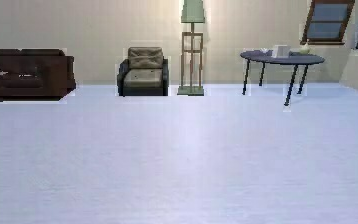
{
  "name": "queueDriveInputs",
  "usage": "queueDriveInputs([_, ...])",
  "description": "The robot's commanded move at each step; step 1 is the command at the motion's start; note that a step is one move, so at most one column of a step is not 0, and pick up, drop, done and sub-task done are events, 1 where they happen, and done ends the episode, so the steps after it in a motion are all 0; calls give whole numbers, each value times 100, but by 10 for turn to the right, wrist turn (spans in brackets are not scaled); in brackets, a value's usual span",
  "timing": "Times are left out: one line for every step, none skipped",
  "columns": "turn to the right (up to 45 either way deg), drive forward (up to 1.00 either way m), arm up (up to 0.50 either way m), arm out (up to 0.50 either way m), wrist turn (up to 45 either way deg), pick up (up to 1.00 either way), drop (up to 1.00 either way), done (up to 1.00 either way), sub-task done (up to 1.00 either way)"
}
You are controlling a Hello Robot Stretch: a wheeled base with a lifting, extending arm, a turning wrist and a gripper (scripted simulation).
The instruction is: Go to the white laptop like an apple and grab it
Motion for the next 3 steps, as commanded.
queueDriveInputs([390,0,0,0,0,0,0,0,0])
queueDriveInputs([0,40,0,0,0,0,0,0,0])
queueDriveInputs([450,0,0,0,0,0,0,0,0])
